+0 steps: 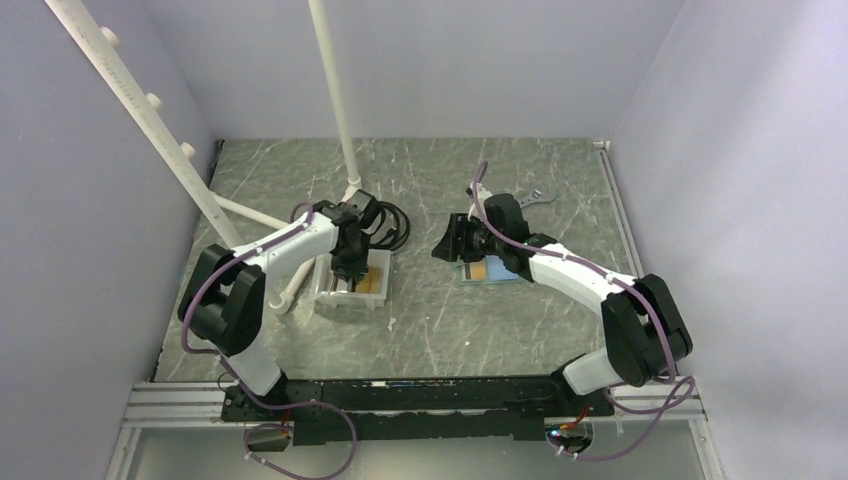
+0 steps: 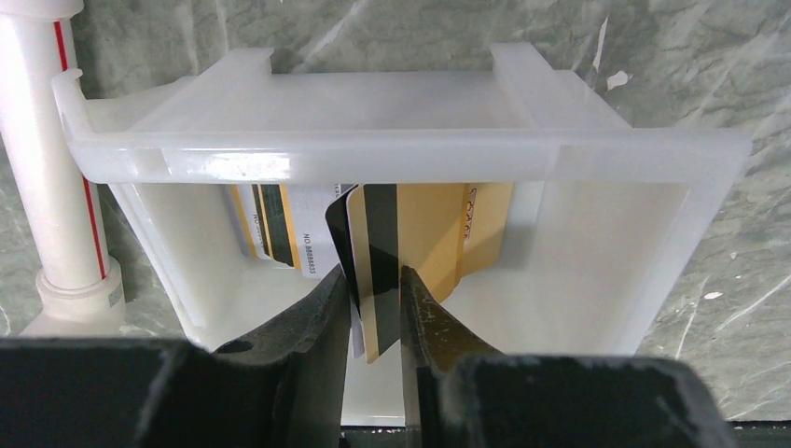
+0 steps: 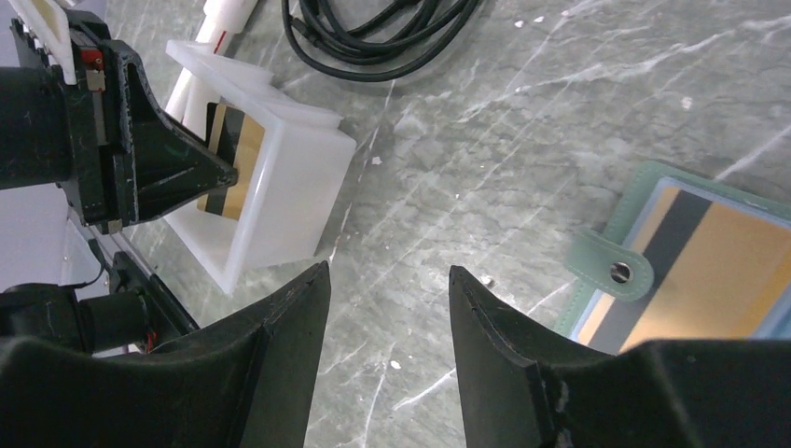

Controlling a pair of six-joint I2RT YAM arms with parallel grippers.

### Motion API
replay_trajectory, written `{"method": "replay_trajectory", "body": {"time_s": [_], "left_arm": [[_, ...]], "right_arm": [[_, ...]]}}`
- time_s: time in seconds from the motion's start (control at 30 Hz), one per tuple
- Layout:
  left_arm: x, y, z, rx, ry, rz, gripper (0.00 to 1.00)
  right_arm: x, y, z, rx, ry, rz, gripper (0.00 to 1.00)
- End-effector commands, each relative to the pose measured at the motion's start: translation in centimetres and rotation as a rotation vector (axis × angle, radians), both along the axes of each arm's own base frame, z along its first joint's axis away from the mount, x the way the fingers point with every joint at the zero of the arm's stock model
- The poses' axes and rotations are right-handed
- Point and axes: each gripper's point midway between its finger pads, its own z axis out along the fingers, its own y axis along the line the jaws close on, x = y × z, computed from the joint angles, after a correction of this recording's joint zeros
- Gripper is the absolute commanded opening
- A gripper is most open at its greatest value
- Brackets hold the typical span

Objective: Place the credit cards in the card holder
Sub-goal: Pick up the credit card from the storage box.

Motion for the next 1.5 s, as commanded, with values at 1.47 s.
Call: {"method": "replay_trajectory", "body": {"time_s": [1.47], "left_arm": [[2.0, 1.6, 9.7, -0.574, -0.042, -0.013, 0.0]], "right_arm": [[-0.4, 16.5, 7.7, 0.244, -0.101, 0.336, 0.55]]}}
